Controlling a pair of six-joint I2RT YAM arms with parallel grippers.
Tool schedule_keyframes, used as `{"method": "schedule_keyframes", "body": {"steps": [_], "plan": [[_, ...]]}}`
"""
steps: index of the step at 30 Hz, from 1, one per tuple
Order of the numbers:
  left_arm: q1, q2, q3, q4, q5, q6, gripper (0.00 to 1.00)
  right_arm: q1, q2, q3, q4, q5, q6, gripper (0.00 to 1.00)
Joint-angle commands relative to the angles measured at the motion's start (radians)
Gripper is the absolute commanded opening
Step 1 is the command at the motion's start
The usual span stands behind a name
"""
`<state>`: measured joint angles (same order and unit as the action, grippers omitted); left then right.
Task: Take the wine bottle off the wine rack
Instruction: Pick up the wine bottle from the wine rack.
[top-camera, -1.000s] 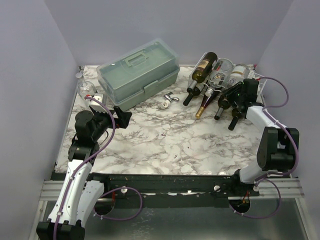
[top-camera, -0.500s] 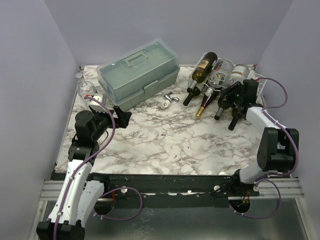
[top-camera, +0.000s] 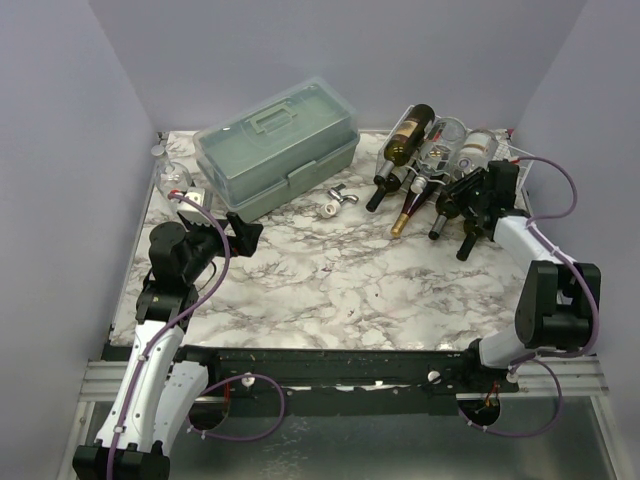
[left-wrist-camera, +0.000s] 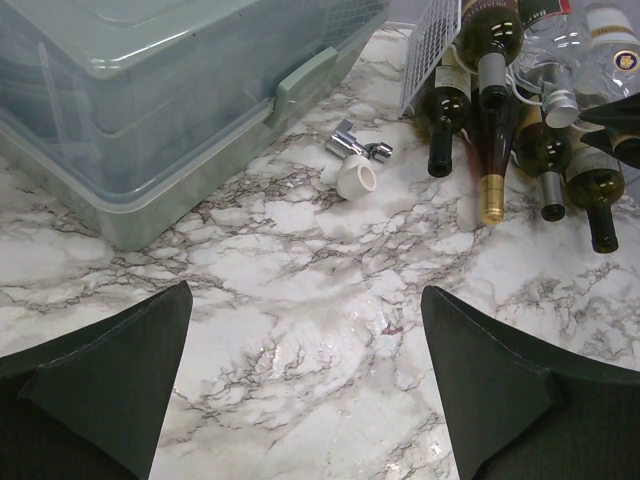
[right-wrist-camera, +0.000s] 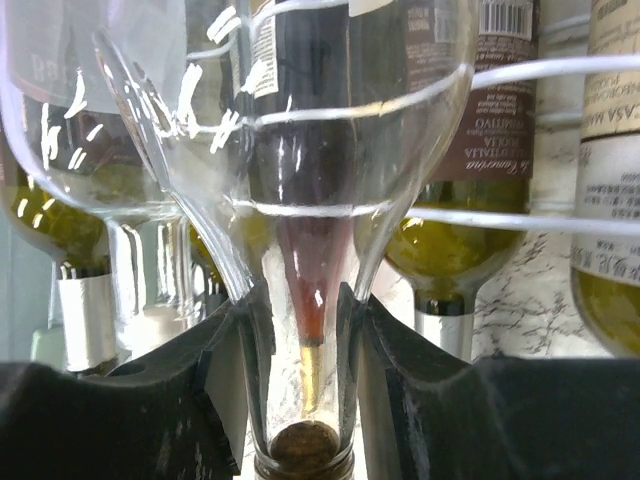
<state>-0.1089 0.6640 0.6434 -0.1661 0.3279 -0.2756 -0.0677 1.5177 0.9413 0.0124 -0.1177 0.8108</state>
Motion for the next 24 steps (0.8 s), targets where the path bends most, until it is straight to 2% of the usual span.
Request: {"method": "schedule_keyframes", "body": {"steps": [1,24], "plan": [[-0.003,-0.011,0.021,0.002,-0.015,0.009,0.99,-0.007,-0.063,0.011,0.005,0.0,-0.007,0.0],[-0.003,-0.015,0.023,0.002,-0.006,0.004,0.99,-0.042,-0.198,0.097,-0.066,0.062,-0.068,0.0]]}}
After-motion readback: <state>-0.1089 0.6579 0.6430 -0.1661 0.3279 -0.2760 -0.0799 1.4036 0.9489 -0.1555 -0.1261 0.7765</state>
